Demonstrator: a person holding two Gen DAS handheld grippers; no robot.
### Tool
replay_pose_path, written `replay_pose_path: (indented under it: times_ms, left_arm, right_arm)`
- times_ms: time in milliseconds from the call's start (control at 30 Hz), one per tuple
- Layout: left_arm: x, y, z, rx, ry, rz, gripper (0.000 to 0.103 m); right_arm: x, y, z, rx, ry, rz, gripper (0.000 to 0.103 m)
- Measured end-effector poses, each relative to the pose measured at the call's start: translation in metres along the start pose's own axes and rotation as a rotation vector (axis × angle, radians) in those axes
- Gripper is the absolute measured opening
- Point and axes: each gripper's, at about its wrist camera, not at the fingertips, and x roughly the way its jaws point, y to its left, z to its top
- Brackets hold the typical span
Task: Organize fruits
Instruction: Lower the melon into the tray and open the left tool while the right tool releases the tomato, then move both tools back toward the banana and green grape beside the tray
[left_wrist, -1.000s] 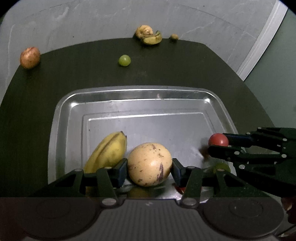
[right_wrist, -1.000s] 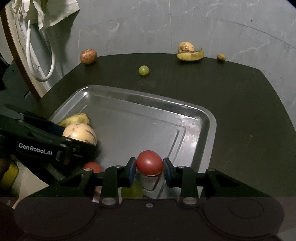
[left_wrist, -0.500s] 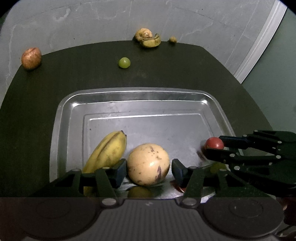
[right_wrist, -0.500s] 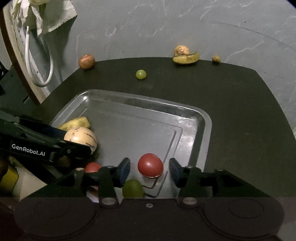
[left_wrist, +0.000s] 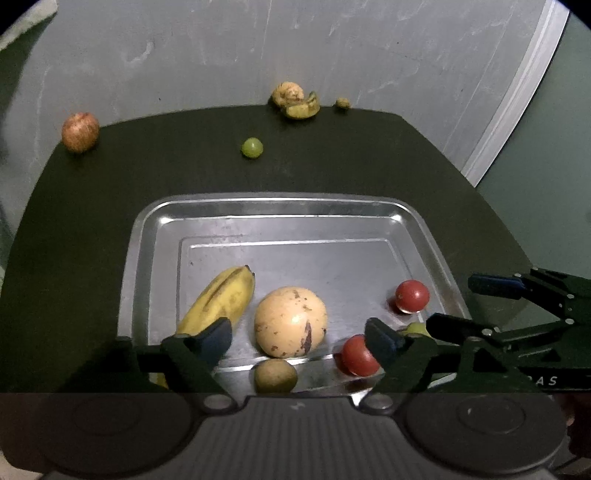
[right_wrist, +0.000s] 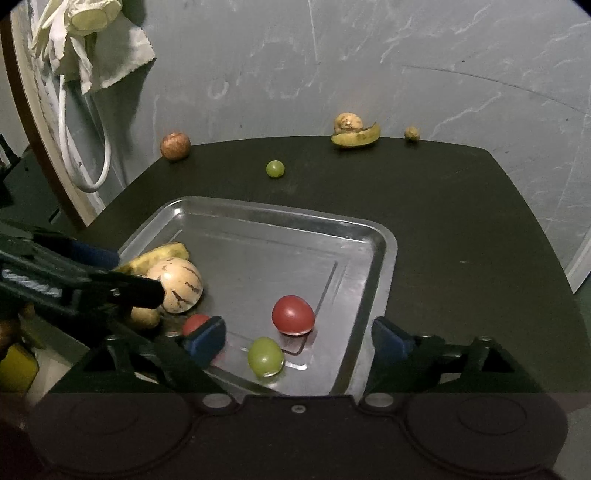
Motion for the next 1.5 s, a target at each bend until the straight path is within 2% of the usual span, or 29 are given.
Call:
replay_pose_path:
  times_ms: [67,233,400,600,933,1100,1500]
  left_arm:
    - [-0.007,-0.003,-0.001,0.01,-0.014,0.004,0.098]
    - [-0.024,-0.012,-0.007,0.054,-0.043,0.029,0.102]
    - [-0.034,-0.012,-0.013,0.059,-0.044,0.066,0.102]
    - [-0.038,-0.001,-0.019,0.032,-0.008,0.079,0.102]
    - [-0.042,0.008,-0.025,0.073,0.051,0.149,0.102]
    - [-0.043,0.012,-0.022,0.107,0.076,0.176,0.102]
    - [-0.042,0.03,0.0,0.155,0.125,0.188,0.102]
  right_arm:
    - [-0.003,-0.001,-0.002,0.003,-0.005,0.004,0.098]
    - [-0.009,-0.003,-0.005,0.006,-0.009,0.008,0.102]
    - [-0.013,-0.005,-0.007,0.01,-0.003,0.019,0.102]
    - [-0.016,-0.008,-0.007,0.011,0.004,0.023,0.102]
    - [-0.01,-0.012,0.01,-0.007,0.001,0.03,0.102]
    - [-0.004,-0.018,0.021,0.004,-0.001,0.029,0.102]
    - [0.016,-0.032,0.049,0.047,-0.027,-0.012,0.102]
